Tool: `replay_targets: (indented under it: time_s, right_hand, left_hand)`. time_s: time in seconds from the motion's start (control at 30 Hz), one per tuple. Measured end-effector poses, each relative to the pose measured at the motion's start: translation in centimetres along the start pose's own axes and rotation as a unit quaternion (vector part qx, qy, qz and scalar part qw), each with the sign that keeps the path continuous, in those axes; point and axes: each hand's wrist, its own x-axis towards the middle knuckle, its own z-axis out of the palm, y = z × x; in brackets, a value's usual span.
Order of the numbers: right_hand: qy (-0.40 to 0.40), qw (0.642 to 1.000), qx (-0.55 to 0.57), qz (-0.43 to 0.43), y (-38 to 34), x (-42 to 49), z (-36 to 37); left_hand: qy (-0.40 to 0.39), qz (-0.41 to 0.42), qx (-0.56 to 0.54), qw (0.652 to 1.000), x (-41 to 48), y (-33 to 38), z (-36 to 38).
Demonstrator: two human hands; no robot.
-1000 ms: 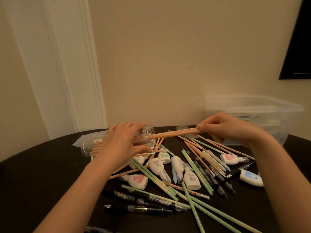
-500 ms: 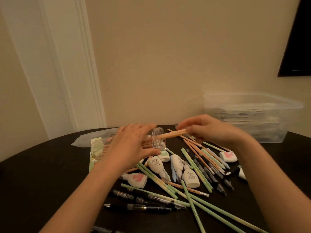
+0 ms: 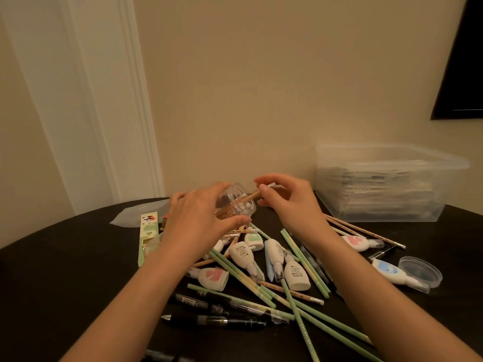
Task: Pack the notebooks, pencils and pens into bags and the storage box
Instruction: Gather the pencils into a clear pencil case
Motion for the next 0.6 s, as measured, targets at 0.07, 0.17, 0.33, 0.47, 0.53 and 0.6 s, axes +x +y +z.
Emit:
replay_targets:
  time_s: [0.07,0.17,0.33,0.47,0.53,0.6]
  right_hand:
    - [-0.020,0.999,-0.037,-0.028,0.2,-0.1,0.2]
    - [-0.121,0.989,-0.074,-0.035,0.5,-0.5,0.8]
    - [-0.206,0.977,-0.053,0.002,0.2,-1.2,0.2]
    - [-0.215,0.974,-0.071,0.001,1.7,0.2,1.4]
    - [-0.252,0.961,-0.105,-0.037,4.7,0.8,1.7]
    - [-0.250,0.959,-0.127,-0.049,6.4,1.5,1.7]
  left_hand:
    - [0.011,-0.015,-0.035,0.999,-0.1,-0.1,-0.1]
    - [0.030,-0.009,-0.052,0.998,-0.2,0.0,-0.3]
    - [0.027,-0.027,-0.068,0.997,-0.1,-0.1,-0.7]
    - [0.010,-0.011,-0.086,0.996,-0.3,0.1,-0.9]
    - [-0.010,0.007,-0.044,0.999,-0.3,0.4,-0.9]
    - [-0.017,0.002,-0.024,1.000,-0.2,0.5,-1.1]
